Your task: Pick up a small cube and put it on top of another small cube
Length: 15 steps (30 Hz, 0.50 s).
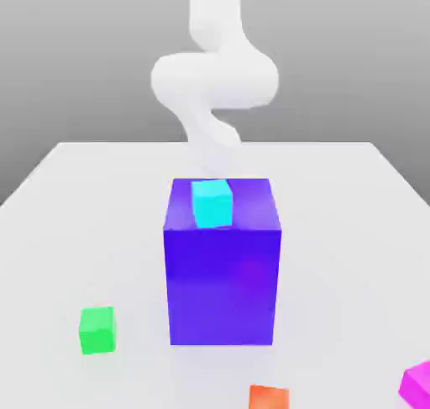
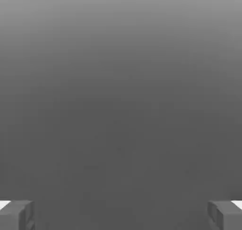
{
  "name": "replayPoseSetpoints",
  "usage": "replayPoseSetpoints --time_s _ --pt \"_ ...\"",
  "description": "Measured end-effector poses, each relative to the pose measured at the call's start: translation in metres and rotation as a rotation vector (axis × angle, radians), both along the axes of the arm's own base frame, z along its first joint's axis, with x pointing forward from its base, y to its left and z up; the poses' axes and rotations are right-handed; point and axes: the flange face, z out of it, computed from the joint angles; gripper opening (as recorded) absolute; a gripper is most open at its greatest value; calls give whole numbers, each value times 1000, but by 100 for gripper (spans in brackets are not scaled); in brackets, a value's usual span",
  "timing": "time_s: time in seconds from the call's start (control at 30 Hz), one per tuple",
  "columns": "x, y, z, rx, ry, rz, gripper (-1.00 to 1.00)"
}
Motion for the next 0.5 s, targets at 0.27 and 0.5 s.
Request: replayPoseSetpoints --time_s 0.27,0.5 --pt "82 49 -92 -74 153 393 0" --pt "126 110 -185 -164 252 714 0"
